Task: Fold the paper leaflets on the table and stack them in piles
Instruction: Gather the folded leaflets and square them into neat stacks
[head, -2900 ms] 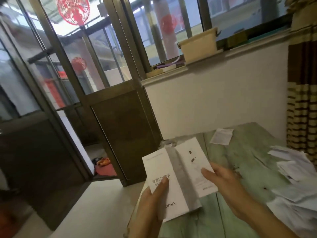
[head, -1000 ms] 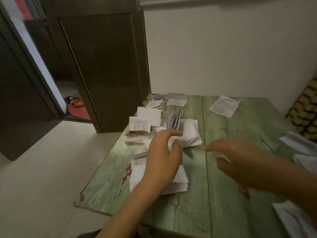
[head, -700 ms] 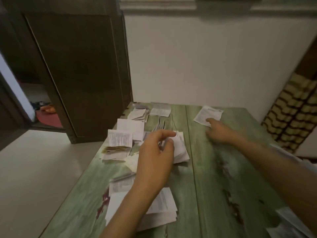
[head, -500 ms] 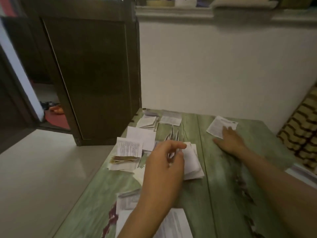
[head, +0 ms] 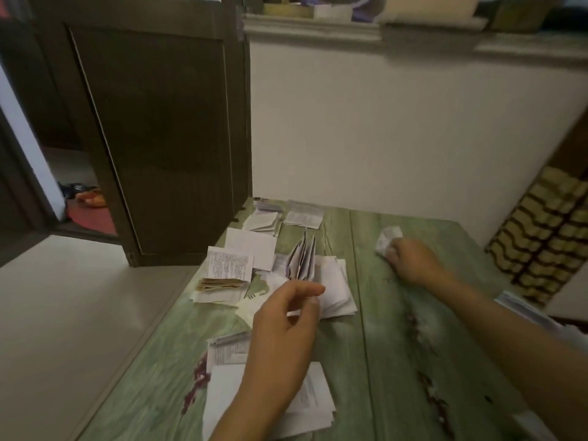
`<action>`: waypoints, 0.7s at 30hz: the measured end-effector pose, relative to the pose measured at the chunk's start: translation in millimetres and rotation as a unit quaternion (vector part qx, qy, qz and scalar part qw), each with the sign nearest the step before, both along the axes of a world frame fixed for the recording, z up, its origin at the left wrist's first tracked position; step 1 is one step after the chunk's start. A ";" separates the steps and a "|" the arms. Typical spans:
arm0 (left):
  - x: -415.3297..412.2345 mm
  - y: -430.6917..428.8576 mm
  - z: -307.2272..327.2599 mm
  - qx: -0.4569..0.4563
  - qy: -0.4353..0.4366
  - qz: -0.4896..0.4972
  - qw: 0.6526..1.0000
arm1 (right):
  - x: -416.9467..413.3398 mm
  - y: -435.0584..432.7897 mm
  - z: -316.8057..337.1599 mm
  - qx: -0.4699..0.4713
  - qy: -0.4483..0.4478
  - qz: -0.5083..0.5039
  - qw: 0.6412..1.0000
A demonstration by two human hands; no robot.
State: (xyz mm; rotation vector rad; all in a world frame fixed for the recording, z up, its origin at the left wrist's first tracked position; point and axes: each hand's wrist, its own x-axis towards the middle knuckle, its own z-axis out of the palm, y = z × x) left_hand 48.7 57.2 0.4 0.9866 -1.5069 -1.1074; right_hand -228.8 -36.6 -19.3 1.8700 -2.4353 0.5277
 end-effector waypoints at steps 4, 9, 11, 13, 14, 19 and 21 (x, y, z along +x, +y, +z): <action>7.3 16.1 9.8 0.042 0.089 -0.066 0.993 | 42.4 48.0 61.3 -0.159 -0.142 0.047 0.976; 12.0 23.5 12.9 0.133 0.130 -0.128 0.974 | 118.7 140.6 115.7 -0.142 -0.395 0.179 0.890; 16.6 29.7 15.5 0.178 0.176 -0.190 0.949 | 143.2 165.2 111.4 -0.105 -0.446 0.190 0.868; 24.6 39.7 21.1 0.187 0.218 -0.245 0.926 | 165.5 180.9 99.5 -0.083 -0.481 0.186 0.853; 29.6 44.9 25.2 0.187 0.239 -0.255 0.918 | 175.4 184.4 93.7 -0.084 -0.500 0.178 0.843; 48.3 49.0 31.5 0.231 0.333 -0.239 0.882 | 204.9 186.3 76.7 -0.180 -0.479 0.156 0.845; 53.8 49.6 33.3 0.249 0.360 -0.247 0.865 | 212.0 185.0 74.5 -0.217 -0.428 0.156 0.863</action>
